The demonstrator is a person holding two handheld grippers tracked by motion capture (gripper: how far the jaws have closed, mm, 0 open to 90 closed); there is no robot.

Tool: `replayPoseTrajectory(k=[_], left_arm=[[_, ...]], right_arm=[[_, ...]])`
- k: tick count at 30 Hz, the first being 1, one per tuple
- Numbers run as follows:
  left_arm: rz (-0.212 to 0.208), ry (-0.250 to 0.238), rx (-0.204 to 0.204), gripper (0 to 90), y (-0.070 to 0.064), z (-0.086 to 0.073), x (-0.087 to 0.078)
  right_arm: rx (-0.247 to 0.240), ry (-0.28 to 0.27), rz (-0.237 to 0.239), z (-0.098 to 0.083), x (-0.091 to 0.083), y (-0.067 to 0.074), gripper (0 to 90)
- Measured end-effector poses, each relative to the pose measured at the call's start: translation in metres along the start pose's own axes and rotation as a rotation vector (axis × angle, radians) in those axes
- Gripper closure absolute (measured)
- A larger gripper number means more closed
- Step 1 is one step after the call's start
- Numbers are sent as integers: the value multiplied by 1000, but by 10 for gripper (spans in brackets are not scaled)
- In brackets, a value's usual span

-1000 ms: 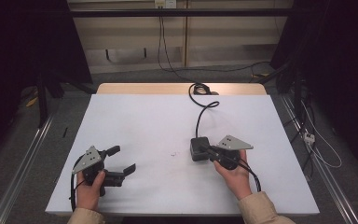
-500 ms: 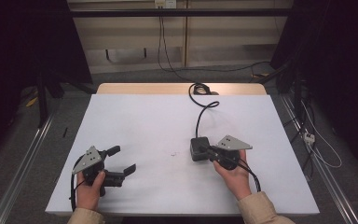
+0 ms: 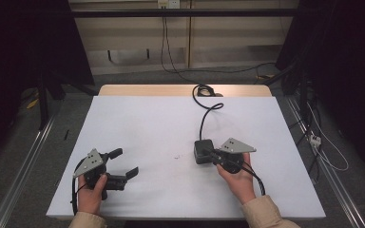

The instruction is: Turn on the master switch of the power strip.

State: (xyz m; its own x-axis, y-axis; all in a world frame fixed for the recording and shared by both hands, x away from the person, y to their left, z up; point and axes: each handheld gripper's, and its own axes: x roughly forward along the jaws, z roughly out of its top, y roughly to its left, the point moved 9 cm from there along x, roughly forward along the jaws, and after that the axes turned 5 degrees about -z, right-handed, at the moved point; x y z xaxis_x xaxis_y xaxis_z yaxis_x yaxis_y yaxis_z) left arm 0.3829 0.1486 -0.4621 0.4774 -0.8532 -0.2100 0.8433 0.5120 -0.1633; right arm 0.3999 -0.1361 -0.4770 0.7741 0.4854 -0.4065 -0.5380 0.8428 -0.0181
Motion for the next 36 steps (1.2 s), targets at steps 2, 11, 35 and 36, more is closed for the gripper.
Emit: replayPoseTrajectory(k=[2, 11, 35, 36], left_arm=[[1, -1, -1, 27, 0, 0, 0], [2, -1, 0, 27, 1, 0, -1], [5, -11, -6, 27, 2, 2, -1], [5, -10, -5, 27, 2, 2, -1]], right_arm=[[8, 1, 5, 0, 0, 0, 900], [8, -4, 6, 0, 0, 0, 900], [58, -40, 11, 3, -3, -7, 784], [61, -40, 14, 3, -3, -7, 782]])
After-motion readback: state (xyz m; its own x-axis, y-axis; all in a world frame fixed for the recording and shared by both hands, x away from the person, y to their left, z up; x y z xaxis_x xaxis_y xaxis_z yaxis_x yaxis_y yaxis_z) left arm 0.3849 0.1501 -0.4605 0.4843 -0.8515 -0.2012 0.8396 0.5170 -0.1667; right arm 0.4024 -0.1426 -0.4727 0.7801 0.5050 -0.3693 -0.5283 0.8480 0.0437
